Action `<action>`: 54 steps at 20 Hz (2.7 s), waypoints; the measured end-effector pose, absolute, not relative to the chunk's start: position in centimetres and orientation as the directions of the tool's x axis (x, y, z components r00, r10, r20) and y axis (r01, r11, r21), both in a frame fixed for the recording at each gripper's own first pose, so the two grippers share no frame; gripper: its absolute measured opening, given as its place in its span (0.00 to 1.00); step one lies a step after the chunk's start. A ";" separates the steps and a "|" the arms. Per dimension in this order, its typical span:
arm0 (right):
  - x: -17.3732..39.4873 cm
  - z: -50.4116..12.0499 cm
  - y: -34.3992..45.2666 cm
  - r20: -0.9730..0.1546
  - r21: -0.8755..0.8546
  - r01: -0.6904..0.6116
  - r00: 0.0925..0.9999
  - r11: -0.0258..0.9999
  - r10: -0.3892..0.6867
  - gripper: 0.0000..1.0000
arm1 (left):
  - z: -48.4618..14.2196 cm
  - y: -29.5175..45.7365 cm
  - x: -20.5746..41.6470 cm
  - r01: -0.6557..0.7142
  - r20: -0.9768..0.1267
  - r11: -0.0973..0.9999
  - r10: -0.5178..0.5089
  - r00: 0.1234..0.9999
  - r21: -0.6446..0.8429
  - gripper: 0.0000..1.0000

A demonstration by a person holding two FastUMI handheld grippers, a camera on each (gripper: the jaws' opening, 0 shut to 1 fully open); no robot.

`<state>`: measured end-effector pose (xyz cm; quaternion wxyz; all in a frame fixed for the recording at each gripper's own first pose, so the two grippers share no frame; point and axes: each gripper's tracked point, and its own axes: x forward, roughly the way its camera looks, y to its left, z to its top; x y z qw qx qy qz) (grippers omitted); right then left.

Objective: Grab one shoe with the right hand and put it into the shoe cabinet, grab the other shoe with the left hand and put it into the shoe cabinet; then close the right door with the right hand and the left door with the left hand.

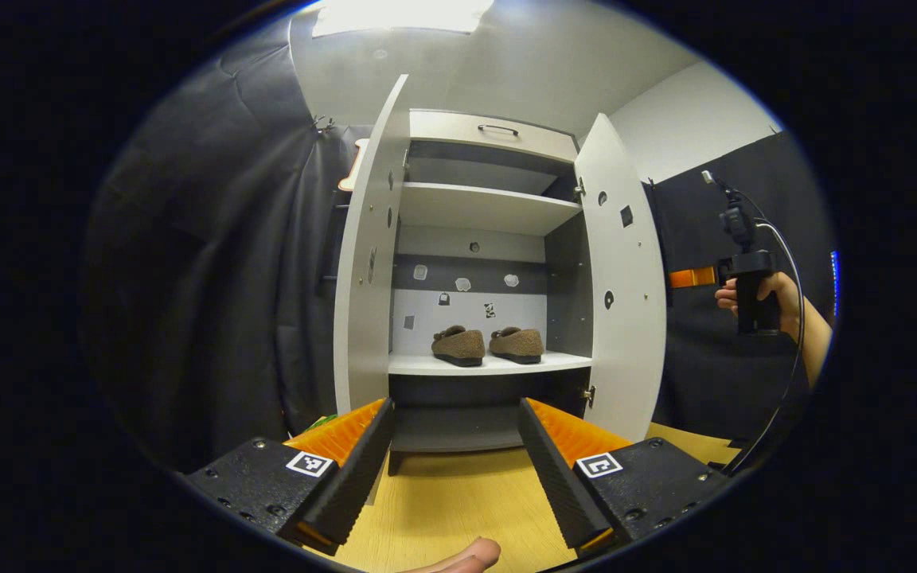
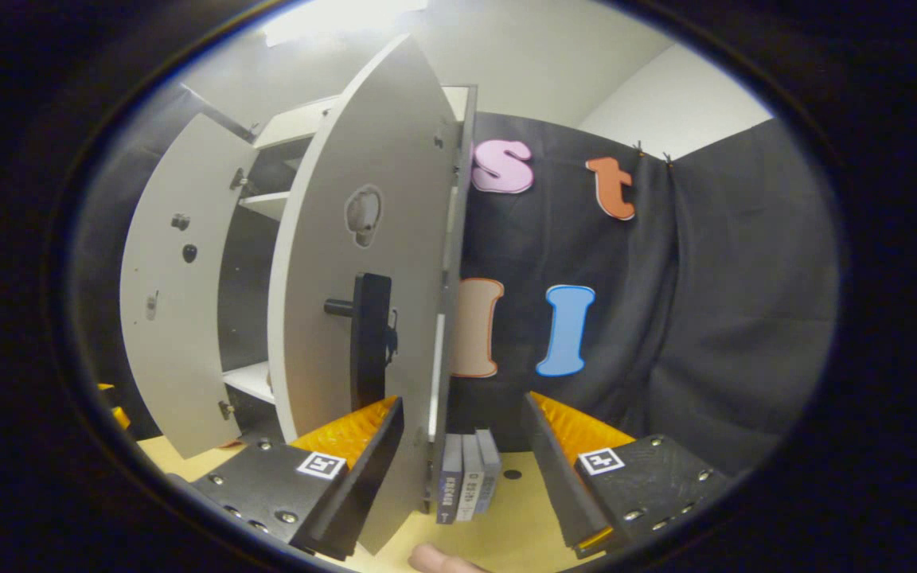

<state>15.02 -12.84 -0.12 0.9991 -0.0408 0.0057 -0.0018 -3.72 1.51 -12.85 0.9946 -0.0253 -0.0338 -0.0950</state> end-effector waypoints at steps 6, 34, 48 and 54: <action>16.5 -0.7 -7.7 -0.006 -0.089 -0.061 0.998 0.994 0.061 0.91 | -13.3 3.8 -3.8 0.154 0.063 0.988 -0.152 0.986 -0.028 0.95; 7.4 -3.5 -3.9 0.054 0.046 -0.194 0.980 0.980 0.191 0.96 | -7.7 22.5 1.4 -0.060 0.017 0.998 0.060 0.998 -0.037 0.95; 1.3 -4.7 -3.5 0.081 0.051 -0.226 0.972 0.973 0.221 0.94 | -4.0 24.9 12.9 -0.004 -0.003 0.995 0.004 1.000 -0.102 0.91; -0.1 -5.9 -5.0 0.062 0.089 -0.204 0.978 0.975 0.199 0.96 | -5.6 20.6 13.3 0.059 -0.118 0.989 -0.076 0.990 -0.136 0.87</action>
